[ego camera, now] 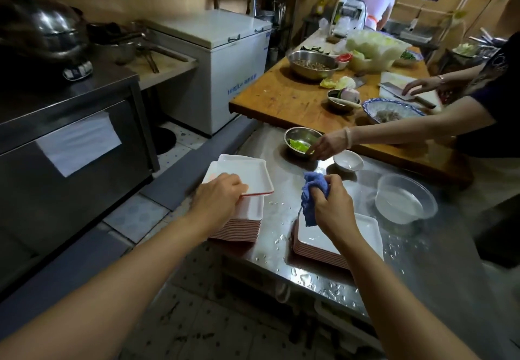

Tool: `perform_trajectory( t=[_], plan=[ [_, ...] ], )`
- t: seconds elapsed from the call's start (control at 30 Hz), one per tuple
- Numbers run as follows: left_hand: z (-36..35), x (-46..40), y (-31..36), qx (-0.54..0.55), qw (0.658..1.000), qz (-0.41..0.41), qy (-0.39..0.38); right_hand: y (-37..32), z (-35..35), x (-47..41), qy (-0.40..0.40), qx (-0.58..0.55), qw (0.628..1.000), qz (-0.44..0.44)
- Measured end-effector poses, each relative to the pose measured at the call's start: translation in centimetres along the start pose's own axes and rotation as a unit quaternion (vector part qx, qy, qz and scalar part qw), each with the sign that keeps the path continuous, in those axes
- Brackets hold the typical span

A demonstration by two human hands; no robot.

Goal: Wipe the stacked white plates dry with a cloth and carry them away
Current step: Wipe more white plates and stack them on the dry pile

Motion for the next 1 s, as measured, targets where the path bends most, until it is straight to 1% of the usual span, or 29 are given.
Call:
perform_trajectory(
  t=[0.1, 0.17, 0.37, 0.47, 0.6, 0.7, 0.83, 1.0],
  plan=[
    [-2.0, 0.9, 0.1, -0.031, 0.998, -0.003, -0.057, 0.3, -0.1, 0.1, 0.006, 0.005, 1.000, 0.003],
    [-3.0, 1.4, 0.3, -0.053, 0.994, -0.020, -0.088, 0.5, -0.2, 0.1, 0.010, 0.008, 1.000, 0.006],
    [-5.0, 2.3, -0.1, -0.059, 0.993, -0.033, -0.096, 1.4, -0.4, 0.2, 0.020, 0.018, 1.000, -0.010],
    [-5.7, 2.6, -0.7, -0.020, 0.995, -0.047, -0.081, 1.7, -0.5, 0.4, 0.026, 0.008, 0.999, -0.019],
    [-7.1, 2.7, -1.8, 0.008, 0.993, -0.064, -0.095, 2.2, -0.4, 0.5, 0.033, -0.010, 0.998, -0.042],
    [-8.2, 2.1, -2.6, 0.017, 0.992, -0.061, -0.113, 2.8, -0.1, 0.6, 0.044, -0.011, 0.997, -0.063],
    [-9.5, 1.4, -3.6, 0.015, 0.989, -0.041, -0.141, 3.6, 0.3, 1.0, 0.059, -0.049, 0.994, -0.084],
    [-10.0, 0.7, -3.7, -0.003, 0.989, -0.017, -0.150, 4.8, 1.3, 0.7, 0.067, -0.035, 0.993, -0.095]
  ],
)
Point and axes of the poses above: each hand's wrist, its own x-axis away from the middle knuckle, its own z-axis out of the back of the hand, y = z × x, the point moved 5 cm from there along -x, towards the middle knuckle, and after that the axes turned 12 degrees about -z, right-handed, at the moved point
